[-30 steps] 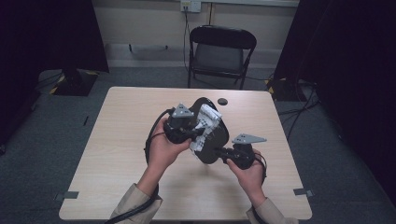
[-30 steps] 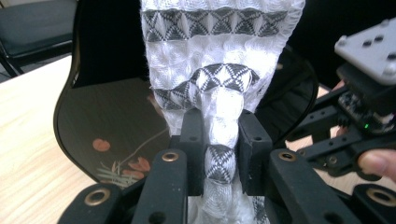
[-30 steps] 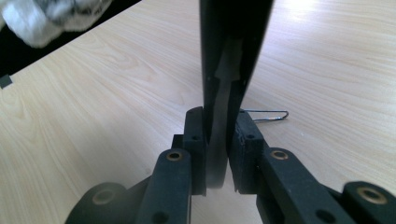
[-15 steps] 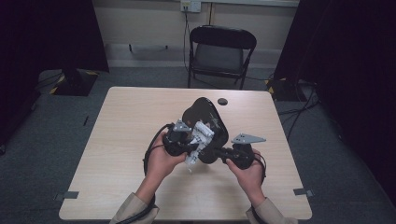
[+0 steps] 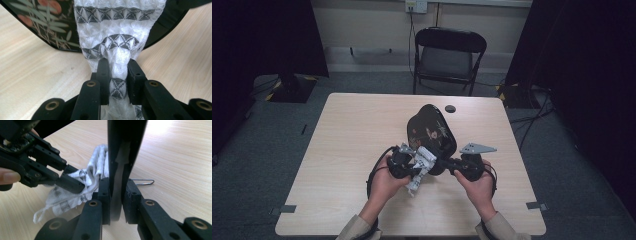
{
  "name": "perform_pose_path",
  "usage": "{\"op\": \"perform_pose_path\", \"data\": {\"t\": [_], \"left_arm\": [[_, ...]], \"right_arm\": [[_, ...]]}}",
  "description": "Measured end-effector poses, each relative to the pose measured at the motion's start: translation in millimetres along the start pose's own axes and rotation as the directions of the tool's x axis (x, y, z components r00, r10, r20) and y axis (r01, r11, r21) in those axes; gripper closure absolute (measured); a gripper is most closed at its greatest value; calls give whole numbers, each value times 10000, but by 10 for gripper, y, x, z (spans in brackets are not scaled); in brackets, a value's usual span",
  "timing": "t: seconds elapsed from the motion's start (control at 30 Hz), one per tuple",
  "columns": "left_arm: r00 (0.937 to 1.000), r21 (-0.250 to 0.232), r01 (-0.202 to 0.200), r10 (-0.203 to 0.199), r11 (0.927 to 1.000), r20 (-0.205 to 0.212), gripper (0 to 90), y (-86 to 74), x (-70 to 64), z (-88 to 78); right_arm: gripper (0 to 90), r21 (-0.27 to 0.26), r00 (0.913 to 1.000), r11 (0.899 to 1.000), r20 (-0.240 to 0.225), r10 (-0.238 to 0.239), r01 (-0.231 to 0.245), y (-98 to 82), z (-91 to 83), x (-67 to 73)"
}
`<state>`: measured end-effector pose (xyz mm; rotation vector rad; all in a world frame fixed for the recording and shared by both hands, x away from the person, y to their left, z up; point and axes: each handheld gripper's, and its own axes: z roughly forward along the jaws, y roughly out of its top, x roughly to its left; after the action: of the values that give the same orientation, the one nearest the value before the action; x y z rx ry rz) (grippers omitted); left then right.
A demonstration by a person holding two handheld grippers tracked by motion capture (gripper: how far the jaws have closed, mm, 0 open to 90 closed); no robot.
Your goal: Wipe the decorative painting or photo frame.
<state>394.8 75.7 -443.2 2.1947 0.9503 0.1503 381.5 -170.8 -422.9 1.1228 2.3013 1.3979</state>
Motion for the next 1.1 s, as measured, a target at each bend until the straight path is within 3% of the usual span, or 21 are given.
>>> {"op": "perform_pose_path", "data": {"t": [0.23, 0.73, 0.87, 0.9, 1.03, 1.1], "left_arm": [[9998, 455, 188, -191, 9988, 66, 753, -108, 37, 36], [9994, 781, 348, -350, 9963, 9, 753, -277, 90, 24], [9986, 435, 500, -506, 9978, 131, 753, -269, 110, -103], [9985, 113, 510, -513, 9986, 186, 753, -238, 109, -184], [9991, -390, 388, -381, 9985, 204, 753, -148, 96, -330], [9994, -935, 321, -306, 9951, 174, 753, -39, 57, -465]], "right_arm": [[785, -18, 10000, 10000, 4, -20, 20, 1, -2, 3], [785, -24, 10000, 10000, 18, -53, 53, 1, -3, 3], [785, -36, 10000, 10000, 18, -56, 57, 0, -4, 2], [785, -32, 10000, 10000, 11, -57, 57, 0, -4, -1], [783, -33, 10000, 10000, 2, -63, 63, -1, -6, -2], [784, -42, 10000, 10000, -1, -63, 63, 0, -10, -3]]}}
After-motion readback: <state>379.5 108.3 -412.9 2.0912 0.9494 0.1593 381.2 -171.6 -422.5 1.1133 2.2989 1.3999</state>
